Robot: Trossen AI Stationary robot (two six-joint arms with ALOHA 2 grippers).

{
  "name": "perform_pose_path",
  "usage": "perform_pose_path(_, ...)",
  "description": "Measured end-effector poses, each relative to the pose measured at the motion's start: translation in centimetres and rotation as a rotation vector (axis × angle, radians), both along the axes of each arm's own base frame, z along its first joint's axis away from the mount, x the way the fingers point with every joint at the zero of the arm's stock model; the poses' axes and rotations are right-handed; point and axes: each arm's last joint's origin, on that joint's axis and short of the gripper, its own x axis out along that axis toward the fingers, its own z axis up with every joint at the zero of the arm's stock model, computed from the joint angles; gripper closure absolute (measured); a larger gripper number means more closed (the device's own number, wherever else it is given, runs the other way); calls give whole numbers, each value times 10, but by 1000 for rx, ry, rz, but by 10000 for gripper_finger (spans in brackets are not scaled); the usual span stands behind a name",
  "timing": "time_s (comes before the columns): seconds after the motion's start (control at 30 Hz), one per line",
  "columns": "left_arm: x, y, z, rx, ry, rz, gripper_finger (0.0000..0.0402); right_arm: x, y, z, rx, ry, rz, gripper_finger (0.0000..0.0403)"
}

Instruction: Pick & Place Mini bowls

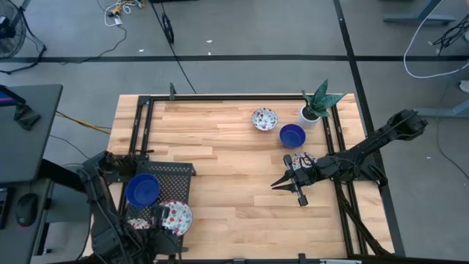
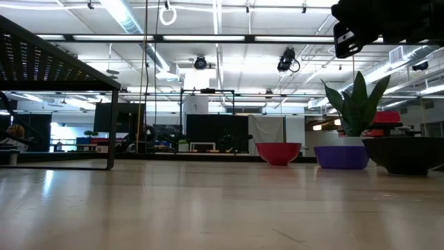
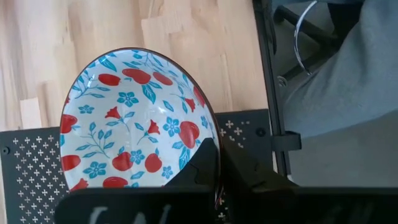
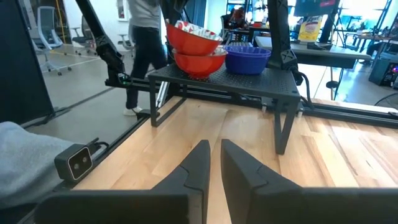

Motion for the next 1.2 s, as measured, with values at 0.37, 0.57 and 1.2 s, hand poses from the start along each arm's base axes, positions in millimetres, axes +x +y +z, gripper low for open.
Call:
perform_pose_path(0.37,-6,9,10,1,-35,-29,391,0,0,0,3,1,2,363)
perform_pose_path(0.57,-21,25,-9,59,22,5,391,0,0,0,6,1,2,363)
perform_pose_path(1.2,-24,32,-10,24,0,133,391,0,0,1,30,-2,0,363)
